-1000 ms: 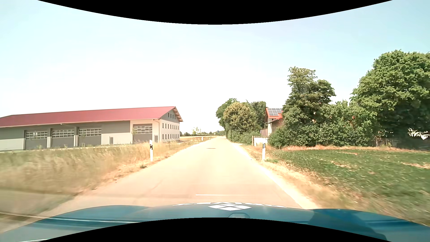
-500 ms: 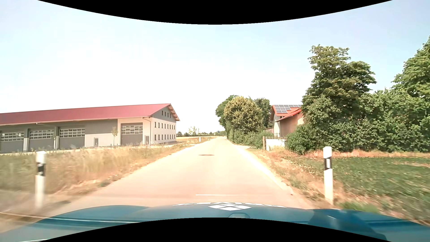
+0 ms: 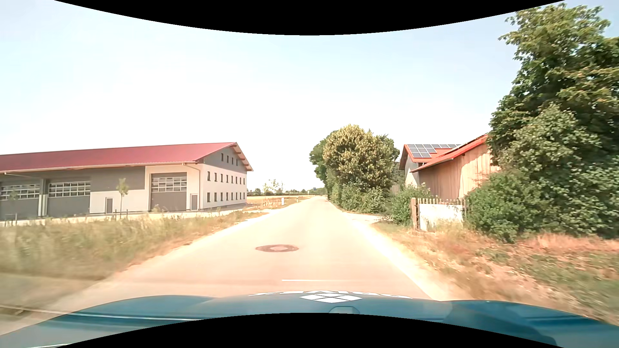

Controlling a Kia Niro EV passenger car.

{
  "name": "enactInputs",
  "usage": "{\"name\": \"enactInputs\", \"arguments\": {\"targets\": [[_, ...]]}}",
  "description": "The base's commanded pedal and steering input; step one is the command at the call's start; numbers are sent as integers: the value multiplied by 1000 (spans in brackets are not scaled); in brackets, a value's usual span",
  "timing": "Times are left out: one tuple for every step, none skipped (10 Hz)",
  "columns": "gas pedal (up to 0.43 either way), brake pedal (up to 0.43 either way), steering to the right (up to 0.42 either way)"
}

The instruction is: Follow the waypoints while adhering to traffic rules and regulations

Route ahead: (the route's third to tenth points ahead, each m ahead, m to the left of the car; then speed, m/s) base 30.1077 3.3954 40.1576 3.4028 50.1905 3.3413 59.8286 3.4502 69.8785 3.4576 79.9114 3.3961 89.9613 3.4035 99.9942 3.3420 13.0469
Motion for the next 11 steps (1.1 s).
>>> {"name": "enactInputs", "arguments": {"targets": [[177,0,-4],[177,0,-4],[177,0,-4],[177,0,-4],[177,0,-4],[177,0,-4],[177,0,-4],[177,0,-4],[177,0,-4],[177,0,-4],[177,0,-4]]}}
